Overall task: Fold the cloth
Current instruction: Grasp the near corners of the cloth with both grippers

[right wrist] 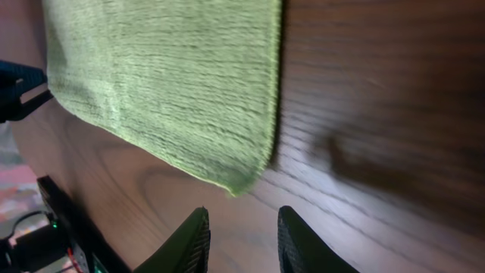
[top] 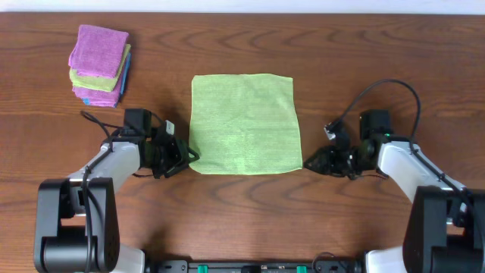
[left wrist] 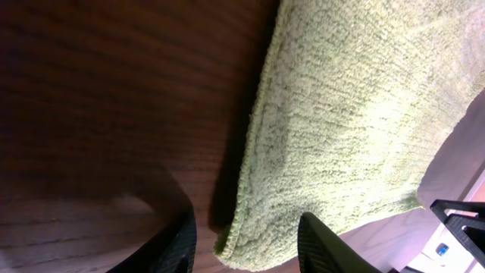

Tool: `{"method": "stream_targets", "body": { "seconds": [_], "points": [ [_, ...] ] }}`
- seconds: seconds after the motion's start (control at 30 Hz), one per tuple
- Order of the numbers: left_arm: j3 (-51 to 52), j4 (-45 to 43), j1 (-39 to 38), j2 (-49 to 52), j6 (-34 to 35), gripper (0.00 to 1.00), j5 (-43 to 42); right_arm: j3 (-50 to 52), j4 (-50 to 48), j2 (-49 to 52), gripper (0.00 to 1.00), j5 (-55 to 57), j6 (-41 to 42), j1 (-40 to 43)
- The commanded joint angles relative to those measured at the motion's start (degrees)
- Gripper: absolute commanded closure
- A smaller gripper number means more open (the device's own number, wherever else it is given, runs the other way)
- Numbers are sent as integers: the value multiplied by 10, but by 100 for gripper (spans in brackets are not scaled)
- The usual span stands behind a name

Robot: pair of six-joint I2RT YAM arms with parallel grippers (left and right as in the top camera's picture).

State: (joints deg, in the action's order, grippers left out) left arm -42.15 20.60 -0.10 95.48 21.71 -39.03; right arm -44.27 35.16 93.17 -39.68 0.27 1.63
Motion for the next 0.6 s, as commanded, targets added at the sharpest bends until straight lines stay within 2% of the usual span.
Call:
{"method": "stream_targets", "body": {
  "seconds": [0.0, 0.1, 0.33, 0.57],
  "points": [
    [14, 4, -12, 17, 2, 57, 15, 2, -13, 6, 71, -8, 6, -21],
    [23, -1, -18, 17, 2, 59, 20, 2, -20, 6, 71, -7, 14, -24],
    [24, 3, -18, 17, 6, 81, 15, 11, -22, 7, 70, 5, 14, -25],
    [24, 3, -18, 17, 13, 86, 15, 33, -49, 16, 67, 5, 31, -25]
  ]
}}
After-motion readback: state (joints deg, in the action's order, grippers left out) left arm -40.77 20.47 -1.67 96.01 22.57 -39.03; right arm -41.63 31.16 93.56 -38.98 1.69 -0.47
